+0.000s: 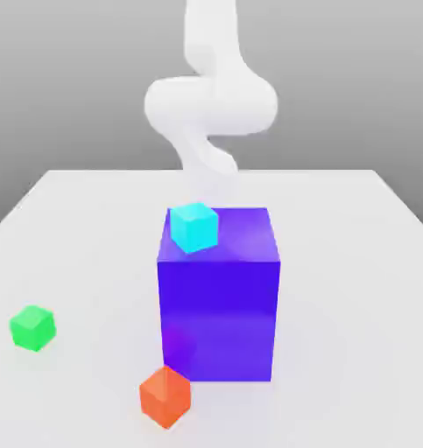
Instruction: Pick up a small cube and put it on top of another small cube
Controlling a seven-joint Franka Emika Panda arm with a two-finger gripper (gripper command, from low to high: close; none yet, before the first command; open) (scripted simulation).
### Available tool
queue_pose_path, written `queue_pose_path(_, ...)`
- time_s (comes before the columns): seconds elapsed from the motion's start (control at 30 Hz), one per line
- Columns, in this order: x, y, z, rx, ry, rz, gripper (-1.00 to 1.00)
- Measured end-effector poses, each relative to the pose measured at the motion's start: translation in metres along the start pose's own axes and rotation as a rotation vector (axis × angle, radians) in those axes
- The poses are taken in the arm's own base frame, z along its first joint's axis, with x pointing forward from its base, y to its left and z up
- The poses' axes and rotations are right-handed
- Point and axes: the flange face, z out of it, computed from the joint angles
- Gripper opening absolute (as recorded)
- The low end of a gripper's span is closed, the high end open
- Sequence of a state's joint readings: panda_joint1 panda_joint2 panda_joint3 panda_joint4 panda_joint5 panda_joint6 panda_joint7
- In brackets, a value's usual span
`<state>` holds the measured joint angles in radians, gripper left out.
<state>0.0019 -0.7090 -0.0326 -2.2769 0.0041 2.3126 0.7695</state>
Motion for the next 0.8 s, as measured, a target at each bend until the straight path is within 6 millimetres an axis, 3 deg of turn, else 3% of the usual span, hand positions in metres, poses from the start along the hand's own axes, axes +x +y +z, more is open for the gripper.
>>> queue_pose_path(0.2,0.04,0.023,0.091,-0.093,-0.095,0.013,0.0)
queue_pose_path(0.4,0.069,0.064,0.182,-0.184,-0.181,0.031,0.0)
queue_pose_path(0.53,0.081,0.101,0.241,-0.246,-0.235,0.045,0.0)
queue_pose_path(0.67,0.092,0.151,0.296,-0.314,-0.284,0.066,0.0)
queue_pose_path(0.8,0.09,0.198,0.35,-0.375,-0.34,0.071,0.0)
